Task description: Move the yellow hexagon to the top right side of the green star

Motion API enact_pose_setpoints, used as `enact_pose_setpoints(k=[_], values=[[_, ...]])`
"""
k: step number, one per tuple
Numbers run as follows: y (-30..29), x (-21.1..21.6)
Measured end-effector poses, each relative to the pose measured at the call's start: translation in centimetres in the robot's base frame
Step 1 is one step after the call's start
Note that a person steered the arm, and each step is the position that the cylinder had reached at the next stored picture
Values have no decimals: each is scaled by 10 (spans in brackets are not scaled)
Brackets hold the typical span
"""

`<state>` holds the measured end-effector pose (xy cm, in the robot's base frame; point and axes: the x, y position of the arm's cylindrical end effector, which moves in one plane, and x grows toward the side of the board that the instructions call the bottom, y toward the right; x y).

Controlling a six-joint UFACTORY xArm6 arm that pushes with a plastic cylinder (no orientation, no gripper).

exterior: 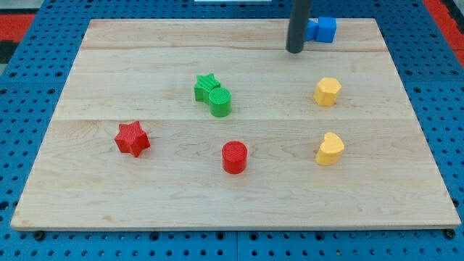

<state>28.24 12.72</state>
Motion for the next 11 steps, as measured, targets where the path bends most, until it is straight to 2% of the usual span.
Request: enact_pose_setpoints(k=[2,3,5,7,9,11], values=[[82,76],[67,110],[-17,114],[-38,131],[-77,111],[-117,39]])
